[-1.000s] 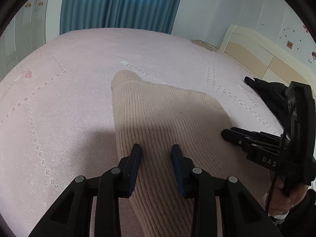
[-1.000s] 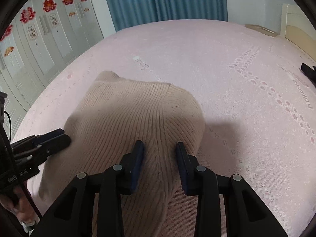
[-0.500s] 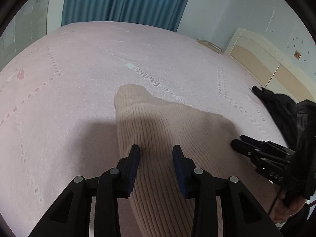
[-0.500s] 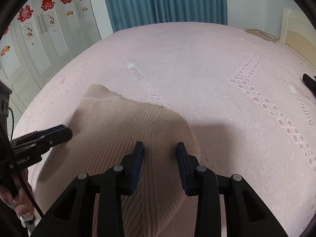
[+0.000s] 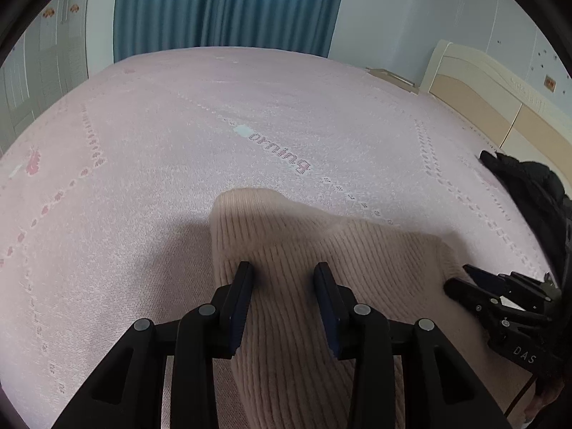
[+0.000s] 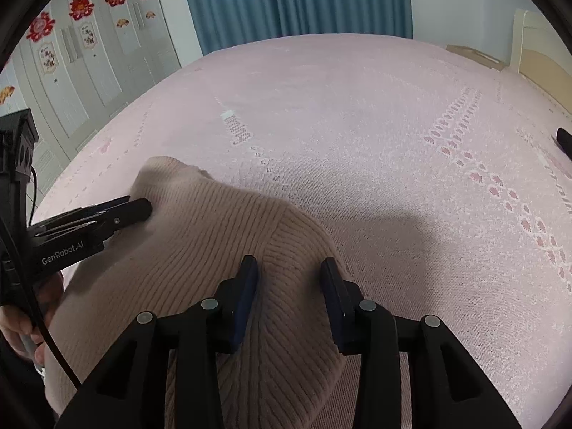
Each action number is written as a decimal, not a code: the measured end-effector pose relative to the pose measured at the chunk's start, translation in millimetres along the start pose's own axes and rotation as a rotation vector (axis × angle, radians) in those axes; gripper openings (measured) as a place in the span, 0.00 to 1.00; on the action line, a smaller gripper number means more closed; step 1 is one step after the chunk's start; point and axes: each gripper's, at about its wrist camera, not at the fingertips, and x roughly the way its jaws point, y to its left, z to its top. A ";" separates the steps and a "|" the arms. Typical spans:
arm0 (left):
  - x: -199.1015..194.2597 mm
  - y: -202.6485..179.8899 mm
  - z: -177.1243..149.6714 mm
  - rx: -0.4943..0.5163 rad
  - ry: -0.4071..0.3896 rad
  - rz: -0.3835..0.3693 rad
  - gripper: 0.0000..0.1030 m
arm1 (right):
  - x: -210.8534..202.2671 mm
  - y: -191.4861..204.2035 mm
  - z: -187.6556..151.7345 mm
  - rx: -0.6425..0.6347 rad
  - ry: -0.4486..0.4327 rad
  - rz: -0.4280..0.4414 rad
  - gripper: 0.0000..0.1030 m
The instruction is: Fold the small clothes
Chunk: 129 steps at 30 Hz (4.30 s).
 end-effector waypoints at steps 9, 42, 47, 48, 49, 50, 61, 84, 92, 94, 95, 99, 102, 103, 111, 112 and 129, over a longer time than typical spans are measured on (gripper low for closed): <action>-14.2 -3.8 -5.9 -0.012 0.017 0.020 0.39 | -9.7 -5.9 1.3 0.044 0.023 0.018 0.38; -135.6 -31.4 -158.0 0.000 0.106 0.022 0.41 | -133.1 -1.0 -121.2 0.155 0.045 0.088 0.40; -129.8 -37.7 -146.8 -0.049 0.084 -0.046 0.18 | -138.1 2.4 -123.0 0.138 0.040 0.098 0.40; -128.1 -40.9 -145.4 -0.050 0.082 -0.049 0.18 | -138.2 2.7 -122.6 0.138 0.038 0.103 0.40; -127.9 -41.7 -144.1 -0.049 0.075 -0.043 0.16 | -138.3 3.8 -123.1 0.139 0.035 0.112 0.40; -127.8 -43.2 -144.4 -0.046 0.066 -0.038 0.16 | -137.0 4.5 -122.3 0.141 0.031 0.124 0.40; -118.8 -21.9 -150.5 -0.119 0.086 -0.095 0.14 | -88.8 -15.3 -86.5 0.355 -0.003 0.245 0.40; -127.1 -13.3 -158.1 -0.183 0.104 -0.124 0.20 | -111.1 9.3 -59.0 0.146 -0.104 0.005 0.39; -153.2 2.2 -144.6 -0.191 -0.012 -0.121 0.31 | -135.7 27.0 -64.8 0.002 -0.155 -0.028 0.39; -148.5 -2.5 -126.3 -0.184 -0.025 -0.111 0.31 | -128.7 28.9 -61.3 0.004 -0.146 -0.026 0.39; -144.5 -6.0 -115.2 -0.175 -0.032 -0.095 0.31 | -124.5 28.2 -58.9 0.010 -0.137 -0.022 0.39; -117.6 -17.3 -70.2 -0.153 -0.022 -0.101 0.29 | -106.4 27.7 -51.3 0.048 -0.092 0.014 0.39; -95.6 -25.2 -48.0 -0.128 -0.023 -0.128 0.29 | -97.6 27.2 -46.4 0.051 -0.094 0.016 0.39; -90.5 -27.1 -45.2 -0.114 -0.021 -0.118 0.28 | -92.7 25.7 -44.2 0.053 -0.089 0.014 0.39; -65.1 -25.7 -58.1 -0.057 -0.035 -0.100 0.25 | -49.8 13.3 -41.5 0.001 -0.025 0.028 0.33; -65.7 -26.0 -59.0 -0.056 -0.039 -0.098 0.25 | -48.5 13.6 -43.1 -0.011 -0.031 0.028 0.33; -64.9 -32.5 -70.5 -0.043 -0.086 -0.059 0.25 | -39.8 18.8 -51.3 -0.028 -0.035 -0.008 0.34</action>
